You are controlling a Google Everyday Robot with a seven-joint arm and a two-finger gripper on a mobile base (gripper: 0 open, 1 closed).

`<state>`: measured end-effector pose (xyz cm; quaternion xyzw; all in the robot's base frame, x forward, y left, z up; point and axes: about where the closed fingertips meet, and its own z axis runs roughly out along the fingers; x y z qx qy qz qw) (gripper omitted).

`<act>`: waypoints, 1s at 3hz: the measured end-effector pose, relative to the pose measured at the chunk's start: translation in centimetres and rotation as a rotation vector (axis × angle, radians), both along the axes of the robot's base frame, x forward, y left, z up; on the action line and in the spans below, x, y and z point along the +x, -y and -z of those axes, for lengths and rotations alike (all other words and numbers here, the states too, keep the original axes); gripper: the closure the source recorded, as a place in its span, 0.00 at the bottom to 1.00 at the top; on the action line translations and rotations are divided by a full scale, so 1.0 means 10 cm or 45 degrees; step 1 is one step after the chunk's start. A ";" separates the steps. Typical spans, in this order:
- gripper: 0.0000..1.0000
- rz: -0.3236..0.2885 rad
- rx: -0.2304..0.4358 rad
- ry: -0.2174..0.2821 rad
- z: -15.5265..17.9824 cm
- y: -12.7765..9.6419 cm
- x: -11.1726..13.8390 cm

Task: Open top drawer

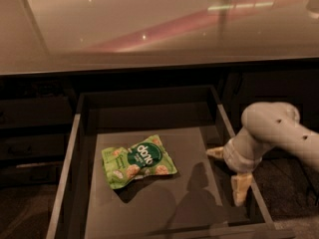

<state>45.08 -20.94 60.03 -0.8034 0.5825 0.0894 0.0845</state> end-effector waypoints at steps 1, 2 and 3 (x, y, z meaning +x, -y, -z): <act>0.00 -0.018 0.101 0.106 -0.64 -0.08 0.11; 0.00 -0.024 0.106 0.201 -1.12 -0.17 0.10; 0.00 -0.024 0.106 0.201 -1.12 -0.17 0.10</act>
Offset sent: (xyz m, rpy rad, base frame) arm 0.0086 0.0244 0.1629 0.0874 -0.2364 0.0160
